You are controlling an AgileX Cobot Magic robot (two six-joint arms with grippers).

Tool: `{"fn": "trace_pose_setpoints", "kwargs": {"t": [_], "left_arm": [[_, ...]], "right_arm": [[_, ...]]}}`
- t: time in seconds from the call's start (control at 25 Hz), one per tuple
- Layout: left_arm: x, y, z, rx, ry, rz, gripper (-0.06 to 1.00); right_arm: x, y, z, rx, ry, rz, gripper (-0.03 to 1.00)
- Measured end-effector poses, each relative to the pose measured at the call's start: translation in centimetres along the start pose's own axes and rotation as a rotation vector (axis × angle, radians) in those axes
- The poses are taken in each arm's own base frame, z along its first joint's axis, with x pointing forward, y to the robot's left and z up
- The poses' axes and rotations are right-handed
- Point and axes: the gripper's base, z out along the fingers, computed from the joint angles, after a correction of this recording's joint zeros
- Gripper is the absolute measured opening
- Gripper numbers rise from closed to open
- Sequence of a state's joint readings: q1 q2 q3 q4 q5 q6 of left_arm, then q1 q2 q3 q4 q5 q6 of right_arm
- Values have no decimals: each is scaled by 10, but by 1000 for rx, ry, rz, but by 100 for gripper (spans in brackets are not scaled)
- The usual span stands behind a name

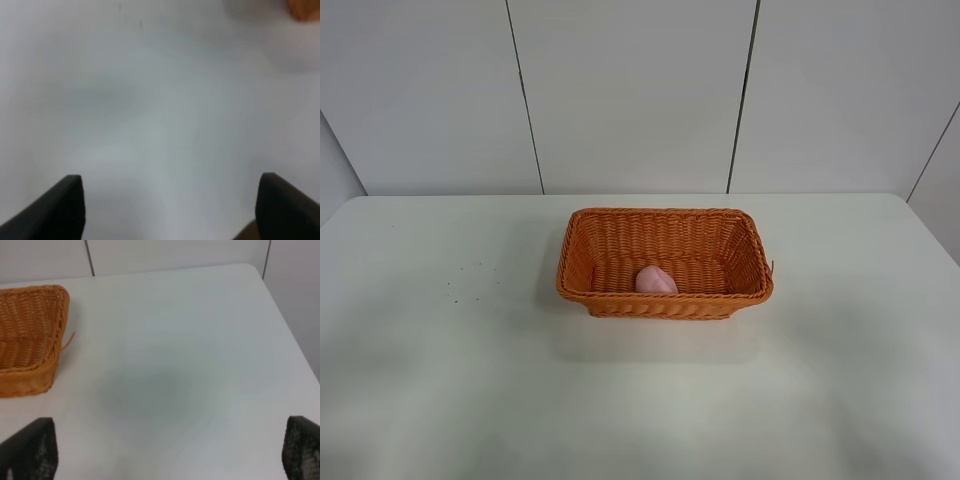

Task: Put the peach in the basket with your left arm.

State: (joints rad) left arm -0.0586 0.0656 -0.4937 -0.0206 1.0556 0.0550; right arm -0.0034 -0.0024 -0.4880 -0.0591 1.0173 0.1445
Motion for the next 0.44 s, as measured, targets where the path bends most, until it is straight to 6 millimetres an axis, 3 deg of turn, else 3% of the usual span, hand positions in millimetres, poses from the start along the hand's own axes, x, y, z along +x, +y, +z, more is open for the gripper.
{"fn": "trace_pose_setpoints", "kwargs": {"t": [0.44], "left_arm": [[7, 0, -8, -7, -71, -4, 81]], "right_arm": [[0, 0, 0, 0, 0, 0, 69]]}}
